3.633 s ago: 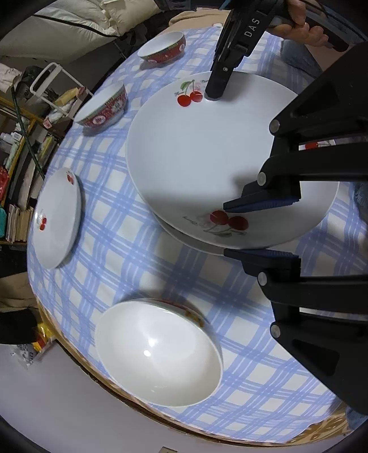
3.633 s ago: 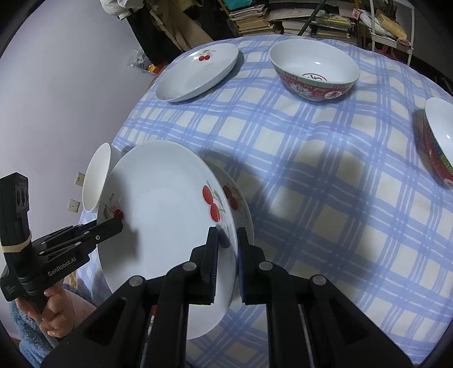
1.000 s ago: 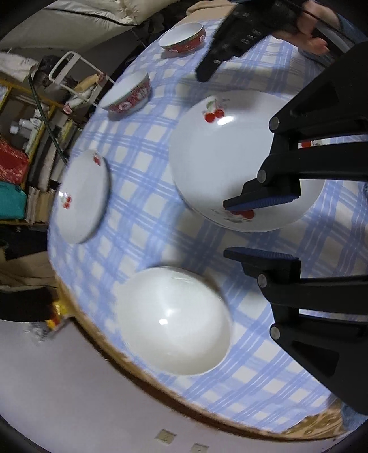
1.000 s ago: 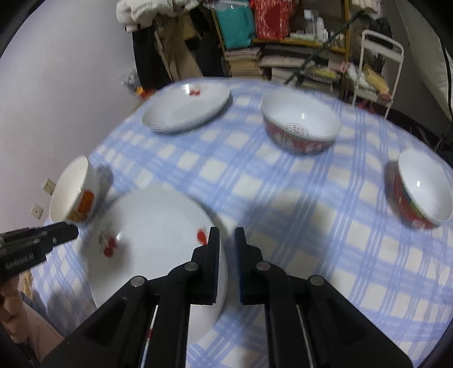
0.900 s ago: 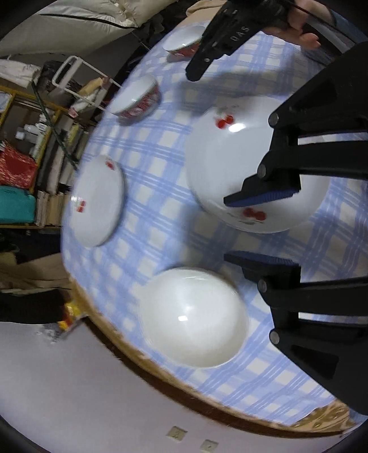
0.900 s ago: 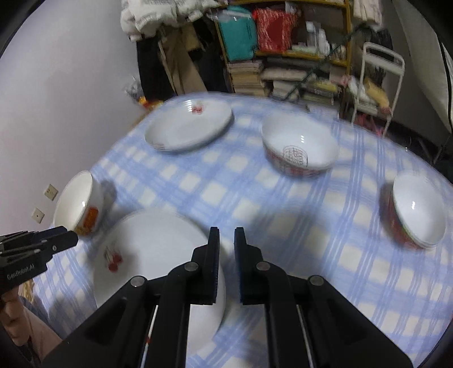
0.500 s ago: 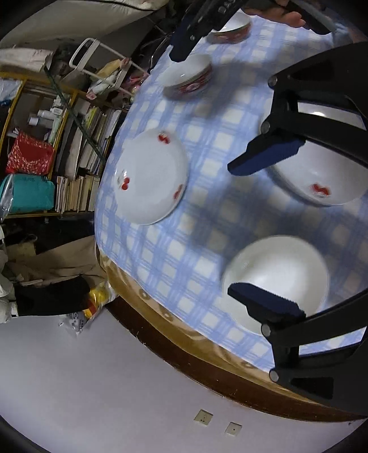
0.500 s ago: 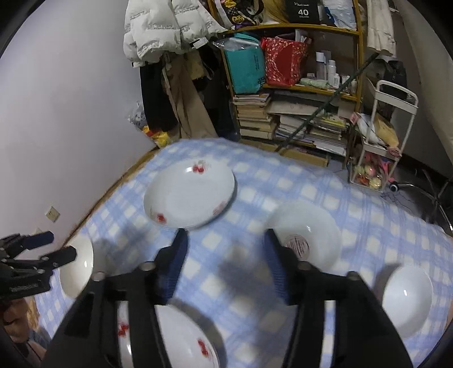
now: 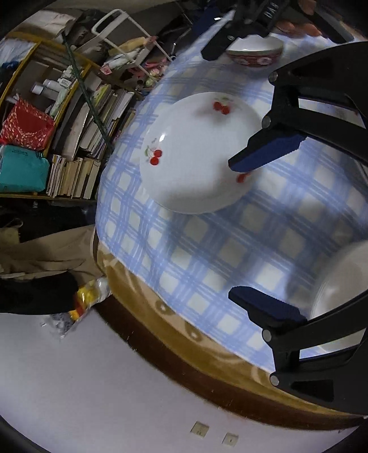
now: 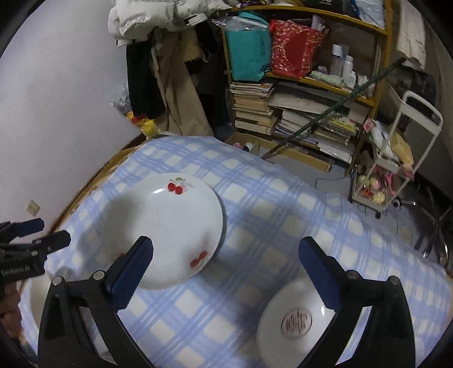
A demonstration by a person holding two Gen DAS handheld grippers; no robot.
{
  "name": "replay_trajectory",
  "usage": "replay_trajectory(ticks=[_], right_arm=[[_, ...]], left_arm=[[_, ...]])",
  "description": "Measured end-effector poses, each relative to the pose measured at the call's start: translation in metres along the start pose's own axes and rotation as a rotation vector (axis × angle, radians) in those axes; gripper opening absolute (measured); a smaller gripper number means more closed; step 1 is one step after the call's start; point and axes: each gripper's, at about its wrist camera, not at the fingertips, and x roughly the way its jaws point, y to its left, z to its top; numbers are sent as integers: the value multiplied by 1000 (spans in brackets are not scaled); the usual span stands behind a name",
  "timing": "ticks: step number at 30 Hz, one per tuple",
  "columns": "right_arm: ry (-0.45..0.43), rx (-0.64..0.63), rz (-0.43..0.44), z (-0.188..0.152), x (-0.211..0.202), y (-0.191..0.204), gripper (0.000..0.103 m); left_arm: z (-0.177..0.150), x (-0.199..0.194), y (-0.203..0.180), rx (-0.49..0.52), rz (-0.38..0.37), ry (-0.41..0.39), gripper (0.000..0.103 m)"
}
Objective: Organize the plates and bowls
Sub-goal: 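Close the left tool on the stacked plates' rim while the right tool grips it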
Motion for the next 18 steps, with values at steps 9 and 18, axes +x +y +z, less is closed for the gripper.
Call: replay_trajectory(ticks=[9, 18], right_arm=[[44, -23, -1, 17, 39, -1, 103], [151, 8, 45, 25, 72, -7, 87]], left_arm=[[26, 49, 4, -58, 25, 45, 82], [31, 87, 11, -75, -36, 112, 73]])
